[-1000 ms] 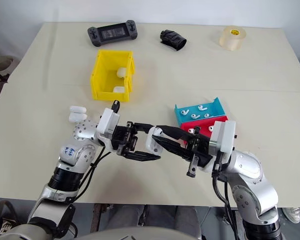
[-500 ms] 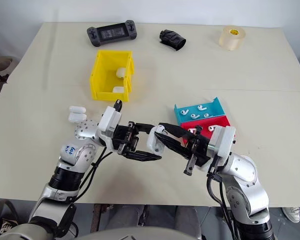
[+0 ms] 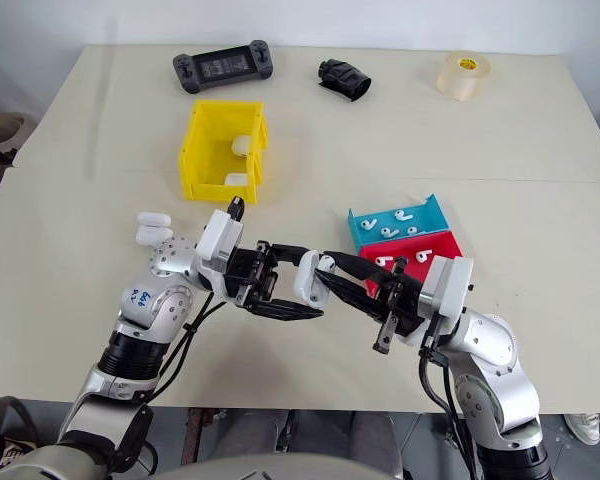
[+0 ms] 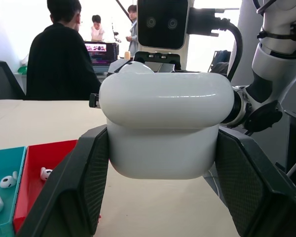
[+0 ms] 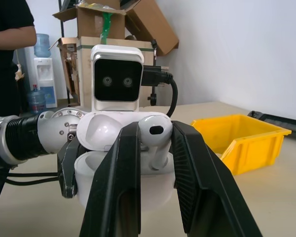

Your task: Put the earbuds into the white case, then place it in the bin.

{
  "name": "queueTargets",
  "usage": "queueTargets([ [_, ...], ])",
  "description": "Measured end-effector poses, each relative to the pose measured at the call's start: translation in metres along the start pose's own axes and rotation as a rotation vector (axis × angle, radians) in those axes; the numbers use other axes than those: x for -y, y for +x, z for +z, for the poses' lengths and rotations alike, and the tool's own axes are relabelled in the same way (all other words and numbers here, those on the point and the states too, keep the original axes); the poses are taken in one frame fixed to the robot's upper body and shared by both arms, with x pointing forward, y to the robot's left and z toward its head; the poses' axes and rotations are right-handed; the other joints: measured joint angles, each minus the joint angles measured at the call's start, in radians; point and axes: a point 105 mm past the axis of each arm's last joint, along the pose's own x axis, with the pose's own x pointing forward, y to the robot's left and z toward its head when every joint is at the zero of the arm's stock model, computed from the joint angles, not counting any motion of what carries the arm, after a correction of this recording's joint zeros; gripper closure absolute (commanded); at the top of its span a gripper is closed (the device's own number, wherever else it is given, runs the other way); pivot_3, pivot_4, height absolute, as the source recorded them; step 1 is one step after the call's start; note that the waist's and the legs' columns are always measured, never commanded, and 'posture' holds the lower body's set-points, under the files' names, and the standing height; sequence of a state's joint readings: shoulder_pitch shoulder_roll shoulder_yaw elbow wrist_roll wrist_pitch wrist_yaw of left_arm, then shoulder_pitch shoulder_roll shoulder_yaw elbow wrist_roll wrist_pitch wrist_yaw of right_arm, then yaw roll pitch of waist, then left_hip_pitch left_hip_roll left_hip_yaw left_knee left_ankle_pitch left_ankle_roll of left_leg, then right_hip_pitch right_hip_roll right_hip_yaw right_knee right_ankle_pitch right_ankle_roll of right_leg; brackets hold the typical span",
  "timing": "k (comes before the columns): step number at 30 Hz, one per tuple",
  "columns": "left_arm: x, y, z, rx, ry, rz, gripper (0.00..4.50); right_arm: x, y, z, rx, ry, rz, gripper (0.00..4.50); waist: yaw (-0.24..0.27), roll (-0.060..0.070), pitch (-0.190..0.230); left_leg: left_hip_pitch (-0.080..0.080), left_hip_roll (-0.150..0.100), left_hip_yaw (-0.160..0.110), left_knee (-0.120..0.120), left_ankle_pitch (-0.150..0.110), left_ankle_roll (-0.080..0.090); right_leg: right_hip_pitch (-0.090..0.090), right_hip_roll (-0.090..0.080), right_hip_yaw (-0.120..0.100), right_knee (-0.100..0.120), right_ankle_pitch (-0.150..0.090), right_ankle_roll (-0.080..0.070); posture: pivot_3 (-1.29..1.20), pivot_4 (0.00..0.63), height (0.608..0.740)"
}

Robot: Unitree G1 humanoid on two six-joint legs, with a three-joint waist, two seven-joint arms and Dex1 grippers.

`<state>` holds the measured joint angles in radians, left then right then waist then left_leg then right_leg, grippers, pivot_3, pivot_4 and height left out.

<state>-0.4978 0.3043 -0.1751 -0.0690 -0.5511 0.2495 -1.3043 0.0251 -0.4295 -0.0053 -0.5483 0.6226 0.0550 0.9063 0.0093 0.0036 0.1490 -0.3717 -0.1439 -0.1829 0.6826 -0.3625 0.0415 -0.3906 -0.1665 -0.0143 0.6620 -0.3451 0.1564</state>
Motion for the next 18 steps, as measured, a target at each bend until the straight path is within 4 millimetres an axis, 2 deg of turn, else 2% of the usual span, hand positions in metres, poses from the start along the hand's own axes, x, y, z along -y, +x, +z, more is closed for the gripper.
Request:
queueTargets([
  [11,0.0005,0.0012,-0.0017,-0.001,-0.005,-0.008,1.69,0.0003,-0.0042,-0.0022,-0.029,-0.005,0.033,3.98,-0.003,0.000,0.000,0.000,0.000,0.000,0.000,0.000,0.000,0.000,0.000,0.000,0.000,0.000,0.000,0.00,0.150,0.740],
  [18,-0.0012,-0.0009,-0.0024,-0.012,0.008,0.007,1.69,0.0069,0.0007,-0.0026,-0.039,0.015,0.047,3.98,-0.010,0.000,0.000,0.000,0.000,0.000,0.000,0.000,0.000,0.000,0.000,0.000,0.000,0.000,0.000,0.00,0.150,0.740],
])
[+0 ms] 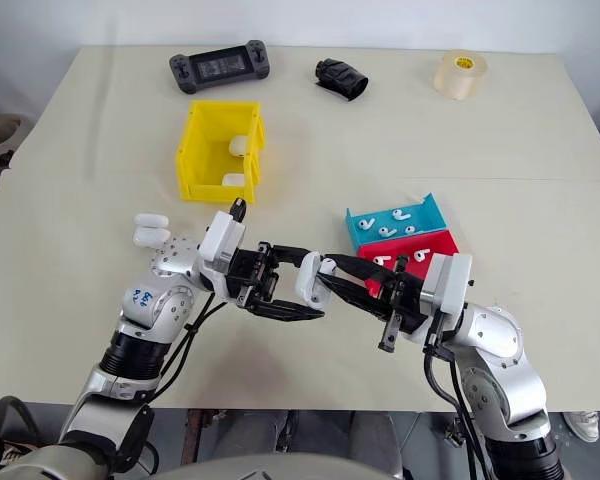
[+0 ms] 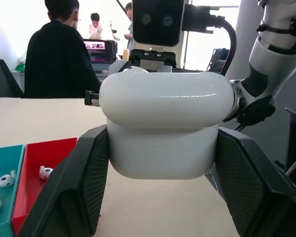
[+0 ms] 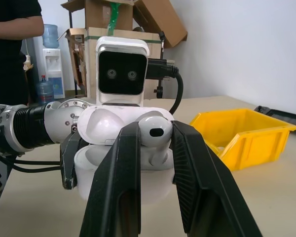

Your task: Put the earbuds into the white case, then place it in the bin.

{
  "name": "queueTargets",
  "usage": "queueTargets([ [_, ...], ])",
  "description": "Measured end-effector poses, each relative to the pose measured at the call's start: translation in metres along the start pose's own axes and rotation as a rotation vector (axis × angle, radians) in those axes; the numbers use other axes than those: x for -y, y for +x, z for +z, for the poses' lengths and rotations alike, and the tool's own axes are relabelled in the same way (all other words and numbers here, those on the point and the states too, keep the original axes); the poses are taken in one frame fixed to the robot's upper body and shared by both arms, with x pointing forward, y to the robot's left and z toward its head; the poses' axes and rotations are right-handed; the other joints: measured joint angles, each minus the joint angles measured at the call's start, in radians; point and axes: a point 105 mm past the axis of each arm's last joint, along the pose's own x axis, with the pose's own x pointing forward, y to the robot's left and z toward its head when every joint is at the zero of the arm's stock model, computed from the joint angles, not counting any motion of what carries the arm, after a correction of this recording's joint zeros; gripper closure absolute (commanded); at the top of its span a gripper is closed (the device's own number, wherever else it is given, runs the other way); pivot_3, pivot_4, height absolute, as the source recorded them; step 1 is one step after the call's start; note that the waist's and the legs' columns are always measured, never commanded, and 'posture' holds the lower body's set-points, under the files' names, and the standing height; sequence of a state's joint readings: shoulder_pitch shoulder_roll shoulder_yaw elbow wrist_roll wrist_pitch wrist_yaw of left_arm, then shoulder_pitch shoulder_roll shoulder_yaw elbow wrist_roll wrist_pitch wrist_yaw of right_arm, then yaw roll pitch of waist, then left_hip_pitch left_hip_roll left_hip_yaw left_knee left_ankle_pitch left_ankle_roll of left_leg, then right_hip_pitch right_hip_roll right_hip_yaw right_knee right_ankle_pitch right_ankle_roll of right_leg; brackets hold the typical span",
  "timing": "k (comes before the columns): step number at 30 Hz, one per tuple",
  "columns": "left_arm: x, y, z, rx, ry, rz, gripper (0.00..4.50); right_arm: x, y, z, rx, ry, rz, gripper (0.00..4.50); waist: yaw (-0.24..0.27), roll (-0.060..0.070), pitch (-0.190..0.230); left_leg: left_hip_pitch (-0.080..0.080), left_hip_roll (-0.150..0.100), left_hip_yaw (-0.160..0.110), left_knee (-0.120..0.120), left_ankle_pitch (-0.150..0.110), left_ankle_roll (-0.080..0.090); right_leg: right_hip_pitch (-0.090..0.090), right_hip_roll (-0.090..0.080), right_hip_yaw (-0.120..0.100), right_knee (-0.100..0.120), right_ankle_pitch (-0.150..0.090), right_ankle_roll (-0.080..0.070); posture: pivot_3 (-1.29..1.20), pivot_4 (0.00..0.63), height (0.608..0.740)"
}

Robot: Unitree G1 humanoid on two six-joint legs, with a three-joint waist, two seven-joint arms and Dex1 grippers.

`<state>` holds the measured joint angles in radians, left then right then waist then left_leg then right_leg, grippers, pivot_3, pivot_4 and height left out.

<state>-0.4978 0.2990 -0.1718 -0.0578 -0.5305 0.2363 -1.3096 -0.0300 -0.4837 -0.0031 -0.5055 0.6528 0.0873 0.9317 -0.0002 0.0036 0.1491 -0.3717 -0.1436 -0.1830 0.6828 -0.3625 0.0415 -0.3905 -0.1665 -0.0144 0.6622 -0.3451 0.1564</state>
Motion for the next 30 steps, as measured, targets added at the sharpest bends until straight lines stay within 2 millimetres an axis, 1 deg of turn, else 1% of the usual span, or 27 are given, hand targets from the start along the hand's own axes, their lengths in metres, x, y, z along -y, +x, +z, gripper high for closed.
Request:
queueTargets([
  [2,0.000,0.000,0.000,-0.002,0.003,0.001,1.69,0.001,0.000,0.000,-0.008,0.002,0.007,3.26,0.000,0.000,0.000,0.000,0.000,0.000,0.000,0.000,0.000,0.000,0.000,0.000,0.000,0.000,0.000,0.00,0.150,0.740],
  [4,0.000,-0.001,0.000,-0.003,0.010,-0.001,1.69,0.004,-0.001,0.000,-0.019,0.009,-0.001,2.72,0.001,0.000,0.000,0.000,0.000,0.000,0.000,0.000,0.000,0.000,0.000,0.000,0.000,0.000,0.000,0.00,0.150,0.740],
  [12,0.002,0.000,0.002,0.000,0.029,-0.018,1.69,0.013,-0.006,0.000,-0.038,0.032,-0.033,0.09,0.000,0.000,0.000,0.000,0.000,0.000,0.000,0.000,0.000,0.000,0.000,0.000,0.000,0.000,0.000,0.00,0.150,0.740],
  [13,0.002,0.000,0.002,0.000,0.030,-0.019,1.69,0.013,-0.007,0.000,-0.042,0.033,-0.034,0.02,0.000,0.000,0.000,0.000,0.000,0.000,0.000,0.000,0.000,0.000,0.000,0.000,0.000,0.000,0.000,0.00,0.150,0.740],
  [19,0.001,-0.001,0.002,0.004,0.034,-0.014,1.69,0.014,-0.007,0.002,-0.038,0.027,-0.034,0.02,0.000,0.000,0.000,0.000,0.000,0.000,0.000,0.000,0.000,0.000,0.000,0.000,0.000,0.000,0.000,0.00,0.150,0.740],
  [24,0.001,0.001,0.005,0.016,0.051,-0.008,1.69,0.015,-0.012,0.006,-0.024,0.076,-0.064,0.02,0.002,0.000,0.000,0.000,0.000,0.000,0.000,0.000,0.000,0.001,0.000,0.000,0.000,0.000,0.000,0.00,0.150,0.740],
  [26,0.001,0.001,0.006,0.016,0.061,-0.006,1.69,0.015,-0.023,0.007,-0.055,0.075,-0.092,0.02,0.005,0.000,0.000,0.000,0.000,0.000,0.000,0.000,0.000,0.001,0.000,0.000,0.000,0.000,0.000,0.00,0.150,0.740],
  [30,-0.001,-0.004,0.006,-0.003,0.073,0.021,1.69,0.021,-0.059,0.009,-0.158,0.048,-0.194,0.02,0.007,0.000,0.000,0.000,0.000,0.001,-0.001,0.000,0.000,0.002,0.000,0.001,-0.001,0.000,0.000,0.00,0.150,0.740],
])
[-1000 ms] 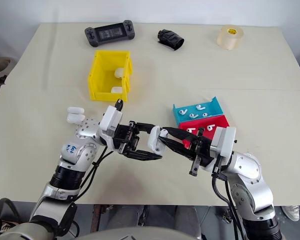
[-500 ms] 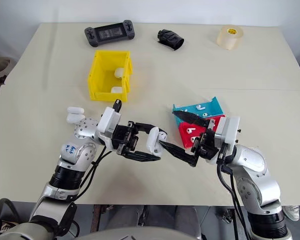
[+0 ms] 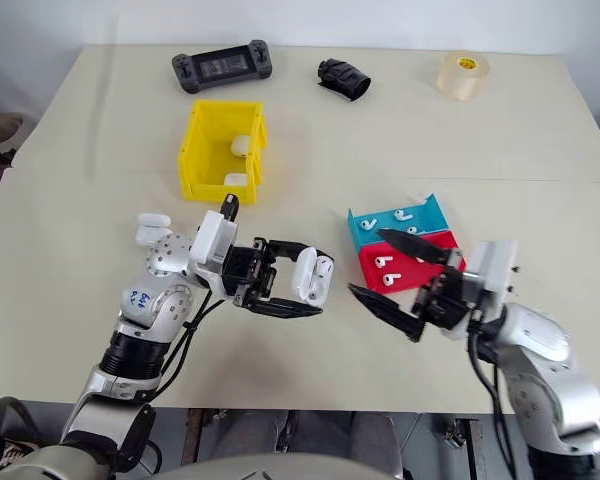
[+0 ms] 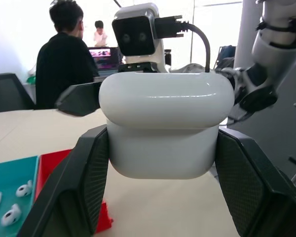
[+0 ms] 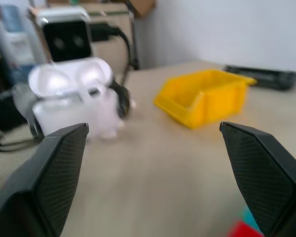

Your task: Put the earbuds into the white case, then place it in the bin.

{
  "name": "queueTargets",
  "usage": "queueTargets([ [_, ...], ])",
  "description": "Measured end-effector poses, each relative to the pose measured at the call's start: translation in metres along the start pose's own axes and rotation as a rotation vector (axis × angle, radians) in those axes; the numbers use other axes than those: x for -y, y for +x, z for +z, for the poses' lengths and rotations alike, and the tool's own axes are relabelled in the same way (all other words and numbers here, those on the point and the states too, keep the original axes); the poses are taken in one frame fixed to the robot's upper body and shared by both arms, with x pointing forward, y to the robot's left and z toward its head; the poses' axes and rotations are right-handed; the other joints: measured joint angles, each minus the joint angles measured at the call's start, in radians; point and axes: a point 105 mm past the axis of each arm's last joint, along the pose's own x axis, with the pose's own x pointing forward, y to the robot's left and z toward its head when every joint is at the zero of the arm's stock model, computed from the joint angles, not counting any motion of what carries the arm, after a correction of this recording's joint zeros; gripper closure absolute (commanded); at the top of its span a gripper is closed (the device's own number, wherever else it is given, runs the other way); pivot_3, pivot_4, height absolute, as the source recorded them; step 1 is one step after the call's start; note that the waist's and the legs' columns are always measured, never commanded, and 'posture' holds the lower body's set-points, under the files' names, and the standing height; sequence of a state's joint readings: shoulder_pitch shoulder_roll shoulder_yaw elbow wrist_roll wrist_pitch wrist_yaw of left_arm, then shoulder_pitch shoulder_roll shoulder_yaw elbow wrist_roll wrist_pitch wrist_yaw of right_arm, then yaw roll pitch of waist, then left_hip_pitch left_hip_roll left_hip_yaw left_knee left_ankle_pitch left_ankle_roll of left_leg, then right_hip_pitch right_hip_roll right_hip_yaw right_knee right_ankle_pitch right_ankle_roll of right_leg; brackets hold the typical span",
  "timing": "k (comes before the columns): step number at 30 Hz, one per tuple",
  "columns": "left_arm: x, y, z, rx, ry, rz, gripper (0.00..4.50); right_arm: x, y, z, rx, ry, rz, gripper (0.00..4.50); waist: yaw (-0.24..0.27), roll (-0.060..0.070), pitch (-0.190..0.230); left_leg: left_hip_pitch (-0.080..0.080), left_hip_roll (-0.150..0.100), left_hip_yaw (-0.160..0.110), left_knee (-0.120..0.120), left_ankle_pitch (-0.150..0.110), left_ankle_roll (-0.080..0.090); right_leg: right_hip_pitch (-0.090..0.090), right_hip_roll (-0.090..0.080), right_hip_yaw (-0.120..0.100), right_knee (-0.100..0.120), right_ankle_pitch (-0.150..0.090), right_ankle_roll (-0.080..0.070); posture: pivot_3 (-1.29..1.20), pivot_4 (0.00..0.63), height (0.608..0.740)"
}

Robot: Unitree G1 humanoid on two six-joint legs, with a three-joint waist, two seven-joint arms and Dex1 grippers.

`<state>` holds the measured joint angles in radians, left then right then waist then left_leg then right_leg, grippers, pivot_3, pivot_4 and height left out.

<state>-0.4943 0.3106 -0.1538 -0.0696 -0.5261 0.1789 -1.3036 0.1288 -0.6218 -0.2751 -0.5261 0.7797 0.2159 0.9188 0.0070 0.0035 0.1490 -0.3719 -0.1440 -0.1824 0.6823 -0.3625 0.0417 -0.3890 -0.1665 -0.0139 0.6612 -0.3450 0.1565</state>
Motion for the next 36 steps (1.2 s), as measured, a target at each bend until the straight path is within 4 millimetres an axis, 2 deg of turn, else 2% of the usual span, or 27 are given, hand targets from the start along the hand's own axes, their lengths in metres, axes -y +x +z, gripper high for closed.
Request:
queueTargets([
  [4,0.007,-0.005,-0.005,-0.019,-0.017,0.012,1.69,0.020,-0.042,-0.003,-0.093,-0.072,-0.127,0.02,0.001,0.000,0.000,0.000,0.000,0.001,0.000,0.000,0.000,0.001,0.000,0.000,0.000,0.000,0.000,0.00,0.150,0.740],
  [8,0.014,-0.002,-0.008,-0.022,-0.035,0.017,1.69,0.040,-0.081,-0.014,-0.191,-0.128,-0.225,0.02,0.005,0.000,0.000,0.002,0.000,0.000,0.000,0.000,0.000,0.003,0.000,0.000,-0.002,0.000,0.000,0.00,0.150,0.740],
  [11,0.015,0.000,-0.011,-0.024,-0.051,0.032,1.69,0.049,-0.093,-0.019,-0.235,-0.143,-0.249,0.02,0.004,0.000,0.000,0.002,0.000,0.000,0.000,0.000,0.000,0.004,0.000,0.000,-0.003,0.000,0.000,0.00,0.150,0.740],
  [14,0.015,0.002,-0.013,-0.025,-0.060,0.057,1.69,0.061,-0.092,-0.018,-0.252,-0.170,-0.238,0.02,0.002,0.001,0.000,0.002,0.000,0.001,0.000,0.000,0.000,0.005,0.000,0.000,-0.004,0.000,0.000,0.00,0.150,0.740],
  [16,0.016,0.003,-0.015,-0.028,-0.064,0.066,1.69,0.073,-0.082,-0.010,-0.250,-0.205,-0.214,0.02,-0.003,0.001,0.000,0.002,0.000,0.001,0.001,0.000,0.000,0.005,0.000,0.000,-0.005,0.000,0.000,0.00,0.150,0.740],
  [19,0.018,0.006,-0.015,-0.028,-0.058,0.069,1.69,0.092,-0.055,0.004,-0.303,-0.243,-0.148,0.02,-0.009,0.002,0.000,0.002,0.002,0.003,0.000,0.000,0.000,0.005,0.000,-0.001,-0.006,0.000,0.000,0.00,0.150,0.740],
  [22,0.019,0.007,-0.018,-0.032,-0.068,0.087,1.69,0.116,-0.024,0.010,-0.446,-0.257,-0.100,0.02,-0.011,0.002,0.000,0.002,0.002,0.004,0.001,0.000,0.000,0.004,0.000,-0.001,-0.007,0.000,0.000,0.00,0.150,0.740],
  [25,0.020,0.007,-0.020,-0.034,-0.075,0.103,1.69,0.132,0.007,0.018,-0.498,-0.253,-0.065,0.02,-0.007,0.002,0.000,0.000,0.002,0.004,0.001,0.000,0.000,0.003,0.000,-0.001,-0.009,0.000,0.000,0.00,0.150,0.740],
  [30,0.017,0.008,-0.021,-0.028,-0.067,0.139,1.69,0.148,0.043,0.006,-0.718,-0.244,0.009,0.02,-0.008,0.002,0.000,-0.002,0.000,0.002,0.001,0.000,0.000,-0.001,-0.001,0.002,-0.004,0.000,-0.001,0.00,0.150,0.740],
  [36,0.017,0.010,-0.022,-0.022,-0.068,0.155,1.69,0.158,0.068,-0.020,-0.890,-0.259,0.056,0.02,-0.011,0.002,0.000,-0.004,0.000,0.001,0.001,0.000,0.000,-0.005,-0.001,0.002,-0.002,0.000,-0.001,0.00,0.150,0.740],
])
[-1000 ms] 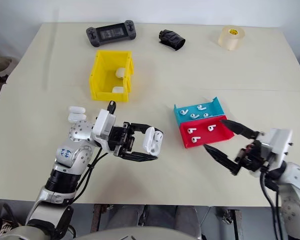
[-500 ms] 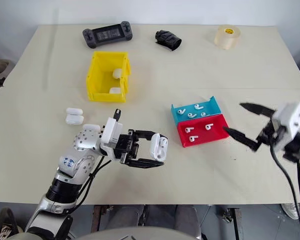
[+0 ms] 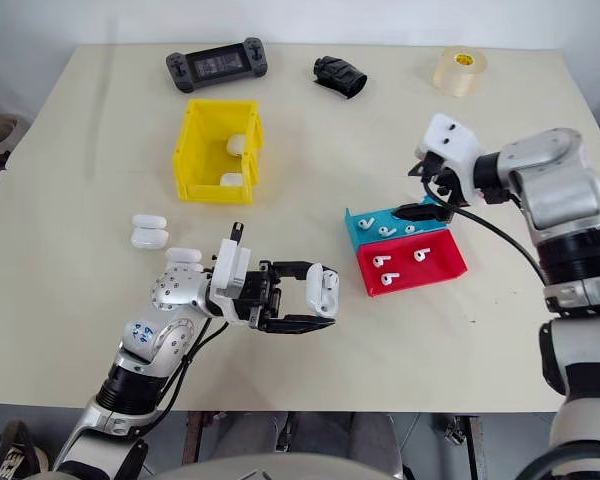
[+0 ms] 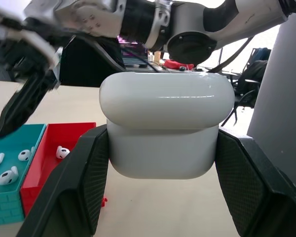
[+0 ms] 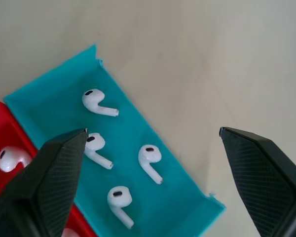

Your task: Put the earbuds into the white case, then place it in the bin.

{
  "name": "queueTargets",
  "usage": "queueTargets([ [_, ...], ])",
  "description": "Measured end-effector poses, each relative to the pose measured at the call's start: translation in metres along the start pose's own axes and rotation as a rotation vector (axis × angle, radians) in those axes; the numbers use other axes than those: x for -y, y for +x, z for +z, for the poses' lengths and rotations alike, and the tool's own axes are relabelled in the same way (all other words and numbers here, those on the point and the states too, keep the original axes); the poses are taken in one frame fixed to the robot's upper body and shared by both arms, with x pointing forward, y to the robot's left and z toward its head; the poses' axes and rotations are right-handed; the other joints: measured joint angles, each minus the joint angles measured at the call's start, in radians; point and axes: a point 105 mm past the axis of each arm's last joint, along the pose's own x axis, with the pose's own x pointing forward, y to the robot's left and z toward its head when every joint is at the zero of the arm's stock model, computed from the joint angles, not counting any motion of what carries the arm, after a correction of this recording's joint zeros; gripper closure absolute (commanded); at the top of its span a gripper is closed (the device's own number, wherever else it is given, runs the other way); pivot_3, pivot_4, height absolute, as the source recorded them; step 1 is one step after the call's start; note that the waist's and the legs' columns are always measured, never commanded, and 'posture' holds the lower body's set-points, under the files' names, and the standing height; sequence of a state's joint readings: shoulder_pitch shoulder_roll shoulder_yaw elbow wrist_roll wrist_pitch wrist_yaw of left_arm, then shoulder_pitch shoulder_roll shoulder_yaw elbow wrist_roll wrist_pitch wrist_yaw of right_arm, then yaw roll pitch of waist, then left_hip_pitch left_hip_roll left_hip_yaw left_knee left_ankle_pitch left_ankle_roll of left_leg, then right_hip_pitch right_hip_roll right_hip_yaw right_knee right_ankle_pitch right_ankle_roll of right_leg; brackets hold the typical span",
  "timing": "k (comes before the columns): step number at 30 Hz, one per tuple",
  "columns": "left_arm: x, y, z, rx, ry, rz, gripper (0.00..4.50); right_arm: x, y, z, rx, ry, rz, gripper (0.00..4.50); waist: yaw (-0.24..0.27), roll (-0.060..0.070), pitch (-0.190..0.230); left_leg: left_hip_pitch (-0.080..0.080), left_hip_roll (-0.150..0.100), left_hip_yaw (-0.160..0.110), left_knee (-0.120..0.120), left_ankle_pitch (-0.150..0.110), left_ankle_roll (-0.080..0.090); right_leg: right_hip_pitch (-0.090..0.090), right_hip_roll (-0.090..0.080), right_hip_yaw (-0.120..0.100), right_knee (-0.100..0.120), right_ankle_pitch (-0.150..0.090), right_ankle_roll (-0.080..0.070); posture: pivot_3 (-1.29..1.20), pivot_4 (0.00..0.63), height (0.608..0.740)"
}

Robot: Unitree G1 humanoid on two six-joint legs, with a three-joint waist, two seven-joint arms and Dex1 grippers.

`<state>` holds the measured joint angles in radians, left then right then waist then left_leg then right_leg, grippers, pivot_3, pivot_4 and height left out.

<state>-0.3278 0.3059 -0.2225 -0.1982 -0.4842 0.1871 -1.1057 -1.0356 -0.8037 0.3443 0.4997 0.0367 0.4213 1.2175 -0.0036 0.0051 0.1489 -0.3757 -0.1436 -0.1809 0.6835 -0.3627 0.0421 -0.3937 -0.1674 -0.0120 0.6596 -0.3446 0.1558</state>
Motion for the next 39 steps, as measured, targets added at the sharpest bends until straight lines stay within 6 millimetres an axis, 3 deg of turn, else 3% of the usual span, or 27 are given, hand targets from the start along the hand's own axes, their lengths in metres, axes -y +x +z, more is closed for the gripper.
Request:
queueTargets([
  [5,0.000,0.000,0.000,-0.001,0.002,0.003,1.69,0.007,0.015,0.000,-0.083,-0.084,0.016,0.02,-0.001,0.000,0.000,0.000,0.000,0.000,0.000,0.000,0.000,-0.001,0.000,0.000,0.001,0.000,0.000,0.00,0.150,0.740],
  [12,-0.001,0.000,0.000,0.001,0.003,0.014,1.69,0.010,0.024,-0.023,-0.209,-0.152,0.053,0.02,-0.004,0.000,0.000,0.000,0.000,0.000,0.000,0.000,0.000,-0.001,0.000,-0.001,0.001,0.000,0.000,0.00,0.150,0.740],
  [15,0.001,0.000,0.001,0.004,0.007,0.018,1.69,0.015,0.020,-0.026,-0.232,-0.167,0.050,0.62,-0.010,0.000,0.000,0.000,0.000,0.000,0.000,0.000,0.000,-0.001,0.000,-0.001,0.002,0.000,0.000,0.00,0.150,0.740],
  [20,0.002,0.000,0.002,0.008,0.016,0.017,1.69,0.016,0.025,-0.023,-0.248,-0.206,0.067,2.32,-0.027,0.000,0.000,0.000,0.000,-0.001,-0.001,0.000,0.000,-0.002,0.000,-0.001,0.003,0.000,0.000,0.00,0.150,0.740],
  [39,0.002,-0.002,0.002,0.011,0.021,0.026,1.69,0.006,0.037,-0.012,-0.236,-0.276,0.144,2.32,-0.028,0.001,0.000,0.000,0.000,-0.001,0.000,0.000,0.000,-0.003,0.001,-0.001,0.004,0.000,0.000,0.00,0.150,0.740],
])
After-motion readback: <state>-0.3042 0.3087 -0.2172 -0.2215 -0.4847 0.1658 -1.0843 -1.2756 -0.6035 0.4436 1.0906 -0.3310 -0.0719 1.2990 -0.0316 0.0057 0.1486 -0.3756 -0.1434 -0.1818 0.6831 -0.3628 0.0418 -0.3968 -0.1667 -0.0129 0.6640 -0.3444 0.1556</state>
